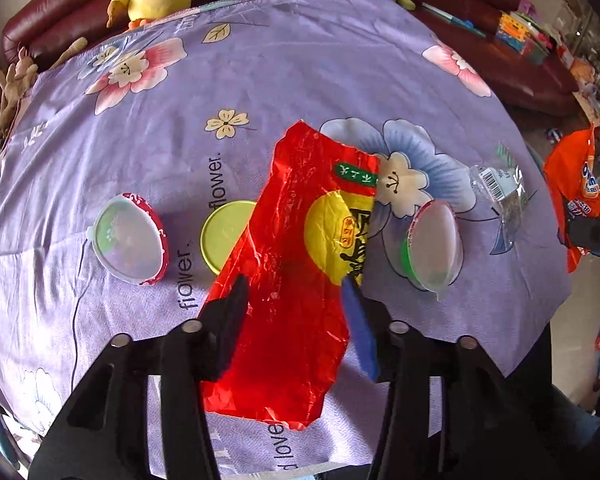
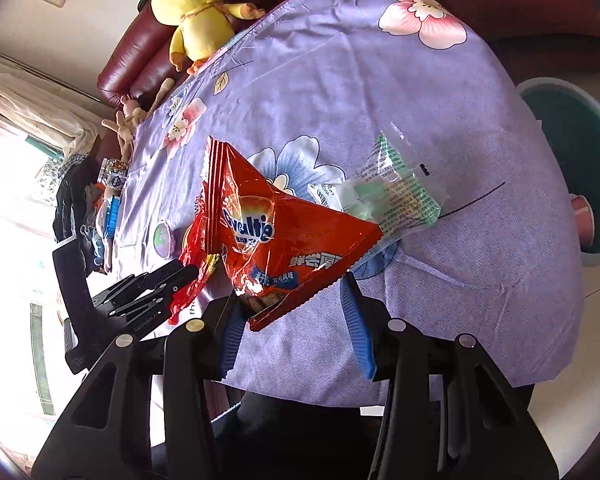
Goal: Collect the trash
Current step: 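Lift the red-yellow wrapper with the left tool while the right tool holds the Ovaltine packet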
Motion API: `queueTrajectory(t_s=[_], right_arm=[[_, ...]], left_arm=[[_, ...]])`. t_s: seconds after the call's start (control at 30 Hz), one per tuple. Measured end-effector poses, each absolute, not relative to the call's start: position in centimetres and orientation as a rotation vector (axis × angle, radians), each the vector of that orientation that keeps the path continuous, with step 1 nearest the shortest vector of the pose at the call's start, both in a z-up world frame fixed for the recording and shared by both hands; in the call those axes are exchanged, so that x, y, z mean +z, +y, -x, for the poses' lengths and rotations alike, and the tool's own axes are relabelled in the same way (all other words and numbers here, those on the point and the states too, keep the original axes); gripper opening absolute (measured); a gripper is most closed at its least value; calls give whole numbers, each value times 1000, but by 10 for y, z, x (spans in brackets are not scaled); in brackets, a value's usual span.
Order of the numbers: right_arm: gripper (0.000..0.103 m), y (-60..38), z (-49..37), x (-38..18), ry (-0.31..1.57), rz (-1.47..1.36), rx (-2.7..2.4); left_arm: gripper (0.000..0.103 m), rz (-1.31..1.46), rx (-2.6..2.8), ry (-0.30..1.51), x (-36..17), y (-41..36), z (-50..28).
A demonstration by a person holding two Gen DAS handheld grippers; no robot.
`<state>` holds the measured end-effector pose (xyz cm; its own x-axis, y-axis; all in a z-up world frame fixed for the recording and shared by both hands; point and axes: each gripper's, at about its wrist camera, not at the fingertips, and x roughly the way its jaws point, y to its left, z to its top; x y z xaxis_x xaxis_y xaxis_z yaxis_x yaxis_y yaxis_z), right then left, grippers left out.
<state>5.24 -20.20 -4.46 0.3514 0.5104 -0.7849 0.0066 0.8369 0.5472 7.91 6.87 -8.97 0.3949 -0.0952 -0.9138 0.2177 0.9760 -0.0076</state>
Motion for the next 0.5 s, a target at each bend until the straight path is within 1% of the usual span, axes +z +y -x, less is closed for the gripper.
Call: queueTrajectory(t_s=[0.03,0.07,0.1,0.17,0.2,0.3,0.37,0.4,0.47,0.5], right_arm=[[44,-201,-52,-46,1181,-509,346],[44,-199,-53,-47,1185,-507,348],[44,-197,-55,-48,1189,-503,353],[44,-191,-57,-50,1197,-497,364],[44,-188,-58,-50,1200,-494,369],[45,-180,-61,-51,1207,-476,376],[45,-178,-62,-53,1213,-469,378],[45,-178,-62,-53,1216,-468,377],[45,-179,-62,-54,1220,-470,372],[45,-180,-62,-55,1222,-473,369]], left_arm=[[70,-133,-181,1140,-92,70,-79],[75,-142,-175,1141,-94,73,-80],[77,-144,-181,1148,-96,74,-81],[86,-156,-212,1160,-101,72,-82],[87,-173,-222,1165,-105,69,-82],[87,-213,-256,1194,-119,58,-81],[86,-224,-260,1174,-123,53,-79],[83,-221,-263,1164,-123,52,-78],[74,-210,-275,1160,-121,51,-78],[72,-214,-275,1156,-121,50,-77]])
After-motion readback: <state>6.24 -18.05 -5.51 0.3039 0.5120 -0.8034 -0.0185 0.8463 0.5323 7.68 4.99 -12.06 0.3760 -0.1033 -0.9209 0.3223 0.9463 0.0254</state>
